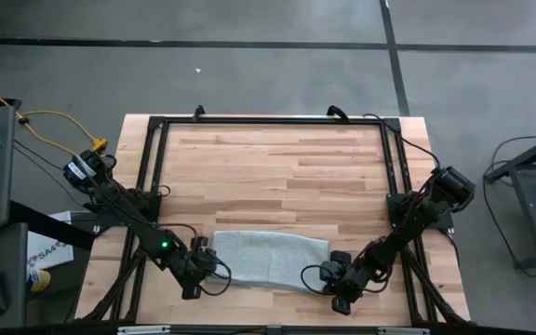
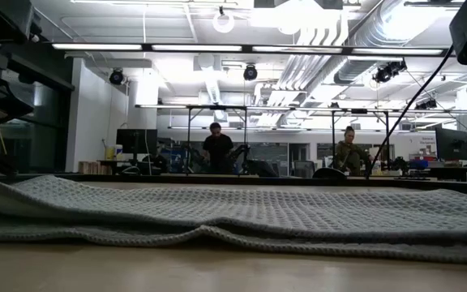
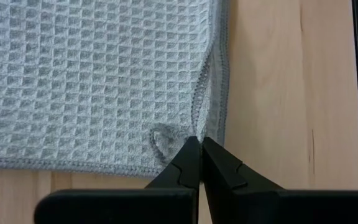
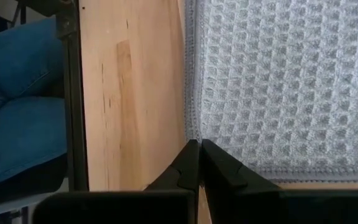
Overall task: Fold microfiber towels
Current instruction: Fold the gray microfiber cloth
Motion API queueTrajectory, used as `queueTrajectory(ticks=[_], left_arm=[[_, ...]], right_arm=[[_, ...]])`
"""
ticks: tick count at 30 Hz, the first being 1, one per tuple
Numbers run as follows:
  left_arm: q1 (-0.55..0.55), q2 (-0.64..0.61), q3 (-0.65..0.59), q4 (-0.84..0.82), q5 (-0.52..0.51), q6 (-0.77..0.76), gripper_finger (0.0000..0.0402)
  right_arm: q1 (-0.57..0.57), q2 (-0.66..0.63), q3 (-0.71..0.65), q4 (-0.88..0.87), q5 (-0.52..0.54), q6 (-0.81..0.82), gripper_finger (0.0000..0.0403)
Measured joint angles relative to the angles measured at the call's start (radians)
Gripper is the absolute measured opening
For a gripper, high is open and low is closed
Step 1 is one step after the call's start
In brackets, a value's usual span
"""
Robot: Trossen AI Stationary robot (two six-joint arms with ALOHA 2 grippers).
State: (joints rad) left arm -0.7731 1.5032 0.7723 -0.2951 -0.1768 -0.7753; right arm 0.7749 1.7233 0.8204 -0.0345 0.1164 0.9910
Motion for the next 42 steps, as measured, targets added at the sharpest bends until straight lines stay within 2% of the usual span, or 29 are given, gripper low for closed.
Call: queueTrajectory(ticks=[23,42], left_arm=[[0.0,0.0,0.0,0.008,0.029,0.005,0.0002],[0.0,0.0,0.0,0.073,0.029,-0.007,0.0118]], right_arm=[[0.014,-0.001,0.0,0.001,0.013,0.001,0.0004],[0.014,-0.001,0.0,0.021,0.012,0.0,0.0015]])
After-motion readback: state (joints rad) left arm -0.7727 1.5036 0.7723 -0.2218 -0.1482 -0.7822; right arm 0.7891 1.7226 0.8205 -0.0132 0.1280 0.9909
